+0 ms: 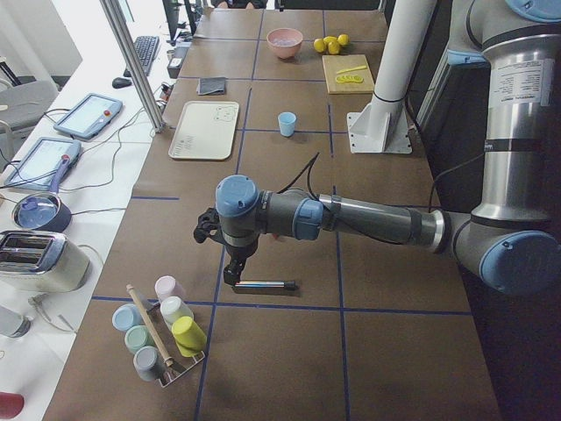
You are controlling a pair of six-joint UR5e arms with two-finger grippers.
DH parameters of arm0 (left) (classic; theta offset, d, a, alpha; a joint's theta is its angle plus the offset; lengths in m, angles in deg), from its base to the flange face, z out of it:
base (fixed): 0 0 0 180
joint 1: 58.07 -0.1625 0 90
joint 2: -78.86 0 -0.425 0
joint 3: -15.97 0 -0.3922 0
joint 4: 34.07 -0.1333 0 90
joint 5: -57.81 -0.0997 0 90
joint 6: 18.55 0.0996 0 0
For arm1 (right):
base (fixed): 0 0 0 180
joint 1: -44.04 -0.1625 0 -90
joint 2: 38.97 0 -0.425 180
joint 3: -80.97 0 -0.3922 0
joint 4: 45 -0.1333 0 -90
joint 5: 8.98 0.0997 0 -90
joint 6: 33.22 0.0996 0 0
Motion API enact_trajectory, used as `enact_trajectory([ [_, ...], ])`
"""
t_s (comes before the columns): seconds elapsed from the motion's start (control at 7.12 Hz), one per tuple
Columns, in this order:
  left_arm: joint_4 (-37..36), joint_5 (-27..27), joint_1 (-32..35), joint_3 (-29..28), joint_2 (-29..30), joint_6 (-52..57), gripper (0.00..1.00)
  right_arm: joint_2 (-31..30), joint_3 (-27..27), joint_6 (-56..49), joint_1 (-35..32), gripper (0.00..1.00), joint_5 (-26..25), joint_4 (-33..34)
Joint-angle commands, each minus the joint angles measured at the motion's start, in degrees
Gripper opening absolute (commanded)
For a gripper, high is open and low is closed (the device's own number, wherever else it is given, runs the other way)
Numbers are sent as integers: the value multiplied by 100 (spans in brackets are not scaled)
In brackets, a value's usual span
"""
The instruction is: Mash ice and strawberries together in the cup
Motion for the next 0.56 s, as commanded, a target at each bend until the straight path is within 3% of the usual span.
enact_trajectory([
  [0.0, 1, 0, 6, 7, 111, -5, 100, -594, 125, -203, -761, 99, 115, -8],
  [0.42, 9, 52, -21, 6, 243, -721, 100, -737, 204, -194, -763, 99, 273, -17],
])
